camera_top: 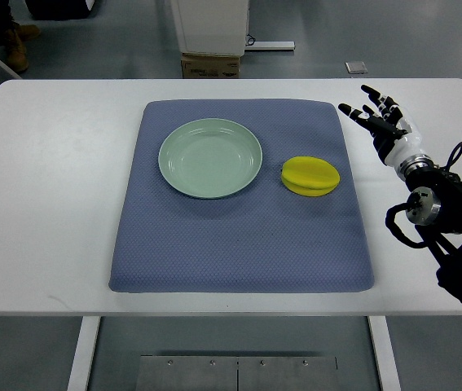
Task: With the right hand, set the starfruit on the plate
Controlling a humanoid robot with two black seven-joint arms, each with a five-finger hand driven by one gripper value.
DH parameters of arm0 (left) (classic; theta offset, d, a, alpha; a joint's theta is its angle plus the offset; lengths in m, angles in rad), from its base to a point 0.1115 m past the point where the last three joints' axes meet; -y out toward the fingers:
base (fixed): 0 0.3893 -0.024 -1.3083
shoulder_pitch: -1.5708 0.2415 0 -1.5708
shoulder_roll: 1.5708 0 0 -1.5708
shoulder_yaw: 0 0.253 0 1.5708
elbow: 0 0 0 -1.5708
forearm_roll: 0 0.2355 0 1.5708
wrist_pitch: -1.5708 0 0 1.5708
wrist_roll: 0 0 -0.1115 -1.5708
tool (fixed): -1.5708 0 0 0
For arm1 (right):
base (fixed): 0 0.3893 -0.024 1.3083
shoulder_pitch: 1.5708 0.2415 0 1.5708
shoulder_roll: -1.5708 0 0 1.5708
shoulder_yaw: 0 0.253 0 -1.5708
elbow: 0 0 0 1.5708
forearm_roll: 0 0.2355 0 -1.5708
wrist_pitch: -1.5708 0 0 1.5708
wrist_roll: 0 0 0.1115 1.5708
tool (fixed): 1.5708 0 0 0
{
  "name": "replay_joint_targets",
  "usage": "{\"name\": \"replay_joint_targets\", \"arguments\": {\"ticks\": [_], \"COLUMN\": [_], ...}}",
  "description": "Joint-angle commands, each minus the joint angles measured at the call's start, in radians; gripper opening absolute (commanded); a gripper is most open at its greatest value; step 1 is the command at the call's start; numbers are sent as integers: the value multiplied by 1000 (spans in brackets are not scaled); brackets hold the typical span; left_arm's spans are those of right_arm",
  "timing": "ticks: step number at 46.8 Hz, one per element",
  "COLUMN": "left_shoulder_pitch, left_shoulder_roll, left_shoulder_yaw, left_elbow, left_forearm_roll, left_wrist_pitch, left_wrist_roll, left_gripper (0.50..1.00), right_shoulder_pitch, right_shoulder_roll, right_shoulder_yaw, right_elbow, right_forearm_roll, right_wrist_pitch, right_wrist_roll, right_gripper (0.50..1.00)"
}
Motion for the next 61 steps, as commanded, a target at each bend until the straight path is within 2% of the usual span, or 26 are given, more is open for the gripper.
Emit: {"name": "replay_joint_targets", "arguments": {"ticks": [1,44,61], "left_shoulder_pitch": [0,8,8], "left_shoulder_roll": [0,0,0], "left_shoulder_yaw": [2,2,2], "left_elbow": [0,0,0], "left_forearm_roll": [1,1,-1], "left_wrist_pitch": [0,0,0], "left_wrist_roll": [0,0,0], "left_gripper": [1000,1000,1000], "right_shoulder_pitch": [2,3,35], "right_shoulder_roll": [-5,-11,-54], "right_shoulder_yaw": [-2,-2,-36], "right_elbow": [0,0,2], "right_forearm_roll": [0,0,0], "right_wrist_pitch": [0,2,25], "right_wrist_roll": [1,13,13], "right_gripper": [1000,1000,1000]}}
